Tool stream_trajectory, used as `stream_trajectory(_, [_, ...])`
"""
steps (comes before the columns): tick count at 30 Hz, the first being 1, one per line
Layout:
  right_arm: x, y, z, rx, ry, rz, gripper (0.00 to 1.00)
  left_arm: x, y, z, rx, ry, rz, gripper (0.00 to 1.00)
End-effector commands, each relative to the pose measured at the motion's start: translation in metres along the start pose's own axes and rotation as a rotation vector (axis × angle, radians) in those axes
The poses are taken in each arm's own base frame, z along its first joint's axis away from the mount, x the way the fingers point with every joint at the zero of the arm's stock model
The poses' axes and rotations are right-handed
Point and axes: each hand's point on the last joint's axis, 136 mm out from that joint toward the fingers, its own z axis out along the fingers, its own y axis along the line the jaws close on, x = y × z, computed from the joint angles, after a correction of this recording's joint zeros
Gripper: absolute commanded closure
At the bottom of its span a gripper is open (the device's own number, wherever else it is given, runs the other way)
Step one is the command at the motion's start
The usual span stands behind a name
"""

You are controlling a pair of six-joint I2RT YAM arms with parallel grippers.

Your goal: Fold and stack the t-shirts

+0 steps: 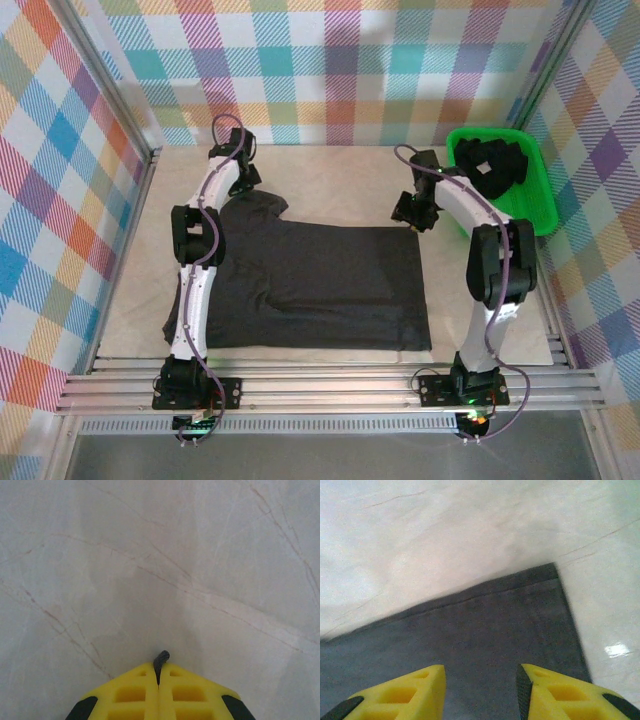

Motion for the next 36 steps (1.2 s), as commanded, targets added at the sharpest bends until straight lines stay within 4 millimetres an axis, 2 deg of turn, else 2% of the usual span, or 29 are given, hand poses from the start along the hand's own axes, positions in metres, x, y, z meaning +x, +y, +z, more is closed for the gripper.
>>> stream_trajectory(1, [-0.003,-0.024,0.013,0.164,-0.010,0.053,0.58,0.002,0.001,-0.036,-0.007,0.018,-0.017,1.00])
stream_trajectory(6, [-0.023,-0.030,0.026,0.221,-0.046,0.025,0.61,-0.004,0.000,-0.055,0.012,0.003,-0.023,1.00])
stream_trajectory(11, [-0.031,-0.031,0.033,0.239,-0.045,-0.017,0.64,-0.004,-0.002,-0.065,0.031,0.004,-0.018,1.00])
stream_trajectory(22, [-0.022,-0.034,0.056,0.252,0.037,-0.030,0.68,-0.004,-0.005,-0.074,0.054,0.005,-0.023,1.00])
stream_trajectory(28, [-0.020,-0.039,0.057,0.269,0.039,-0.029,0.62,-0.002,-0.005,-0.076,0.062,0.018,-0.028,1.00])
stream_trajectory(33, [-0.019,-0.035,0.065,0.253,0.057,-0.035,0.70,-0.001,-0.006,-0.081,0.069,0.027,-0.047,1.00])
stream_trajectory(36, [-0.022,-0.031,0.066,0.234,0.056,-0.042,0.83,-0.003,-0.007,-0.091,0.085,0.020,-0.058,1.00])
